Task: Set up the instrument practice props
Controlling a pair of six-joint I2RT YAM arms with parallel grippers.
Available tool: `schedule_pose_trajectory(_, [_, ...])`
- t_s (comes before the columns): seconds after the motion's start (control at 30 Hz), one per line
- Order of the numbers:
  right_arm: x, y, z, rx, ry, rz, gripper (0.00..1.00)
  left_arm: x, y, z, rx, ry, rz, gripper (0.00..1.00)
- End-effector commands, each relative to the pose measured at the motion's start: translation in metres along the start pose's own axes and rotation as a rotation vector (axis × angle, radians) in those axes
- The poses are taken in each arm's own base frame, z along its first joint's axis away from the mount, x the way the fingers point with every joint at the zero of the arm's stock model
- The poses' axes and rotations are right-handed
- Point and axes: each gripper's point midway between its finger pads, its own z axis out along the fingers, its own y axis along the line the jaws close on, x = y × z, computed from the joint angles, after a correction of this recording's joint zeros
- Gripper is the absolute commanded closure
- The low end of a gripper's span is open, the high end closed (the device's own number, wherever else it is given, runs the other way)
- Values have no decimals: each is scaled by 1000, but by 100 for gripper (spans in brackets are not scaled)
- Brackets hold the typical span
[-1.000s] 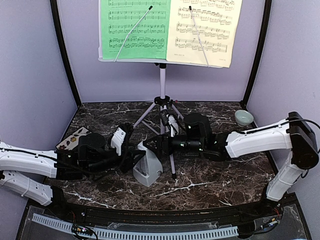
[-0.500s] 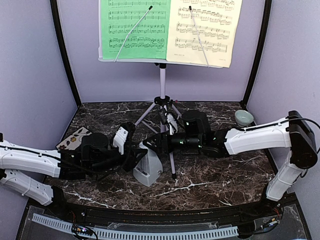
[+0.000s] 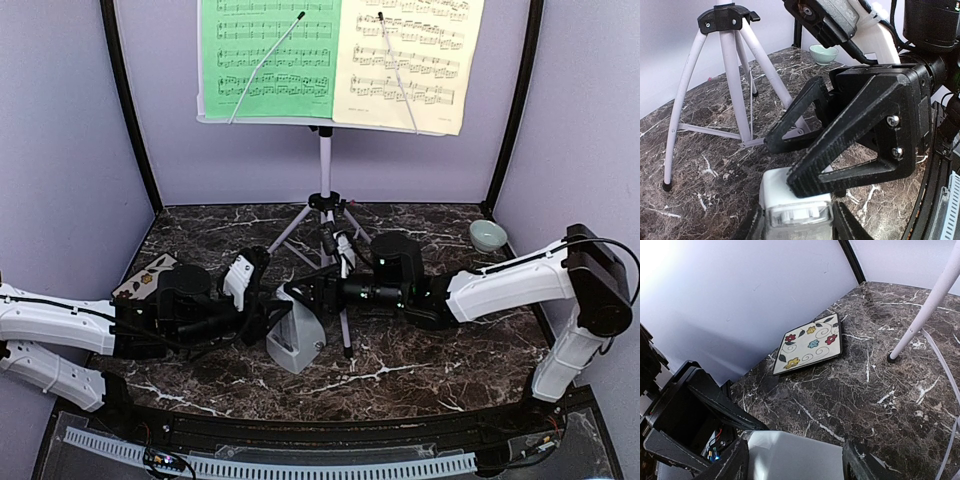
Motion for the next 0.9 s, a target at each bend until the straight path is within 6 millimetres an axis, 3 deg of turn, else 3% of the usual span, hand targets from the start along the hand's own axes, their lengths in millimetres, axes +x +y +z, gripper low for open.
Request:
schedule_pose_trajectory(0.0, [229,-108,-72,398,732,66,37,2,-15,-4,68,21,69,83])
schedule_pose_trajectory(0.27, [228,-112,-70,408,734,47,38,11,-13,-14,73,53,135,82])
schedule_pose_trajectory(0.6, [227,-113,-69,410,734,37,38,25,-17,-11,93,129,300,83])
schedule_pose_trajectory(0.87, [229,-115,-72,422,736,37,39,18,-8,-21,46,62,68,83])
